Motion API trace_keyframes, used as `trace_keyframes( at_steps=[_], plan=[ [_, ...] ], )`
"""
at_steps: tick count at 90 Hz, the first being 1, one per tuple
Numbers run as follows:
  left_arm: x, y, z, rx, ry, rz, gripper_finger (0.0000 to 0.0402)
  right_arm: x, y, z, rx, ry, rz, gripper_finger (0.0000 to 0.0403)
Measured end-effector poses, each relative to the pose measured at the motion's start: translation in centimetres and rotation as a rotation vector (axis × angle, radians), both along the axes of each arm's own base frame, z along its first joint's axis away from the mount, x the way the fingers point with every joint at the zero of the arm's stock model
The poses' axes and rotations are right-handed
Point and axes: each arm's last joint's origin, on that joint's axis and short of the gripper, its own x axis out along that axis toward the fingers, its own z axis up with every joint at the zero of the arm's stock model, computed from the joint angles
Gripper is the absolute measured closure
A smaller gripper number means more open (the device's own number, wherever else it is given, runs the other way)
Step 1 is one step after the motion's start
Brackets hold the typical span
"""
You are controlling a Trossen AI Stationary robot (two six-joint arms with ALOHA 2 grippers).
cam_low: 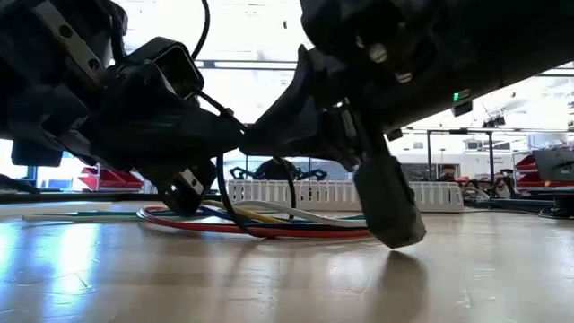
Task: Ziptie cables
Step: Wrap the cable wire using a black zip tie
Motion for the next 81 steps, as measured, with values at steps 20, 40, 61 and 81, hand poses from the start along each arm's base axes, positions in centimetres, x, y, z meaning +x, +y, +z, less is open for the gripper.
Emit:
trace_keyframes(
  at_steps=[20,40,61,81],
  plan=[
    [0.1,0.4,-0.2,-0.039,0.039,0.012,0.0402,0.7,1.1,1.1,-0.044,0.024,0.091,0.0403],
    [0.1,0.2,-0.2,-0.045,0.041,0.003,0.0401,1.2,1.5,1.8,-0.088,0.072,0.108,0.0403],
    [0.1,0.3,-0.2,-0.004,0.027,0.054,0.0401,0.8,1.7,1.6,0.035,0.025,0.011,0.0390],
    [0.1,-0.3,-0.1,0.043,0.000,0.119,0.0402,-0.6,2.1,3.0,0.245,-0.006,-0.101,0.0299]
  ],
)
